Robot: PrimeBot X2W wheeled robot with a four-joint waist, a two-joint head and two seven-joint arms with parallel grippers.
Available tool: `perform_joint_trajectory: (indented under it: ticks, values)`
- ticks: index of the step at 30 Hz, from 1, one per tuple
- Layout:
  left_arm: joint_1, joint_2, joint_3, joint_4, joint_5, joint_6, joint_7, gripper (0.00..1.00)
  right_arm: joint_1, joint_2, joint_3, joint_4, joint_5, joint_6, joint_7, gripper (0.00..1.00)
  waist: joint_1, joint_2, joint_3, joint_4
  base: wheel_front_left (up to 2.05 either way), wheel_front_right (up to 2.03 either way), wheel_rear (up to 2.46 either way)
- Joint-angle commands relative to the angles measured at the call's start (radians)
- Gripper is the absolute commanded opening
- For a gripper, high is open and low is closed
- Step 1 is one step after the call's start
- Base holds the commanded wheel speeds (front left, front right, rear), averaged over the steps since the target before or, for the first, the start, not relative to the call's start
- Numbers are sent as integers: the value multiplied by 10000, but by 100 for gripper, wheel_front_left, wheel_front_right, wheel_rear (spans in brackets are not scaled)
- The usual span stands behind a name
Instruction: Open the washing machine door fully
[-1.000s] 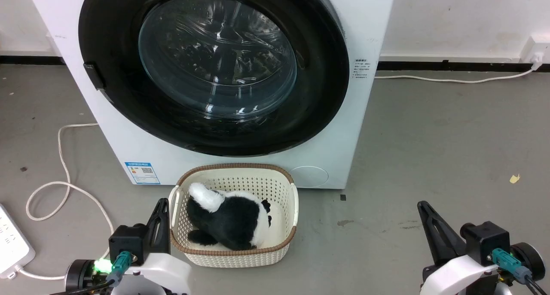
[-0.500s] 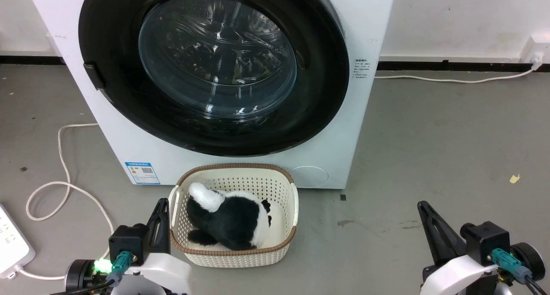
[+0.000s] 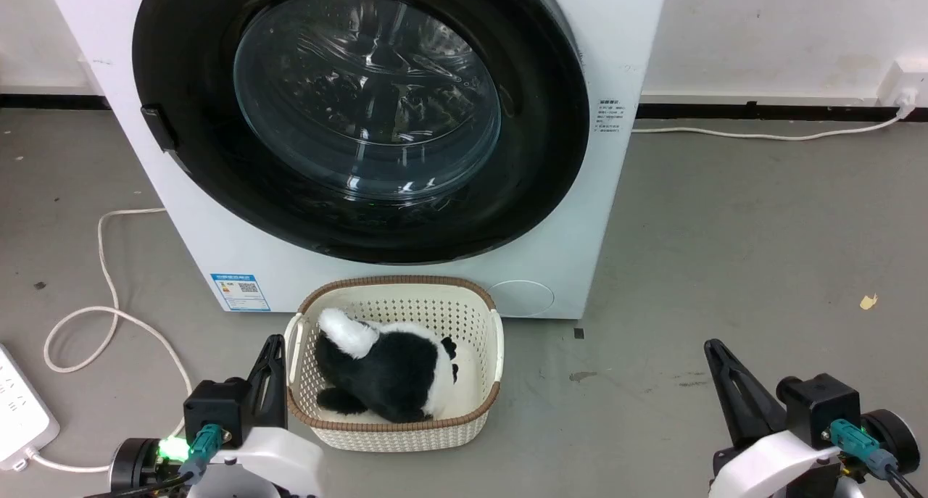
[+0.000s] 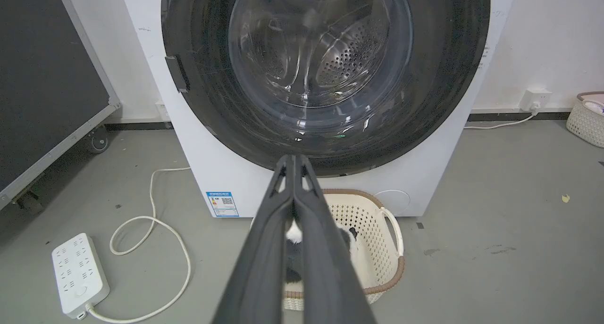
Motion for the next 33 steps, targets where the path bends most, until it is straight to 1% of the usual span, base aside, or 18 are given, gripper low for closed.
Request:
perform_joint_trajectory:
  ticks: [1, 33]
  values:
    - [38, 4, -9, -35, 87, -55, 3, 0, -119, 51, -12, 26, -76, -15, 14, 0, 0, 0, 0, 0, 0, 0, 0]
    - [38, 4, -9, -35, 87, -55, 3, 0, -119, 51, -12, 26, -76, -15, 14, 0, 0, 0, 0, 0, 0, 0, 0]
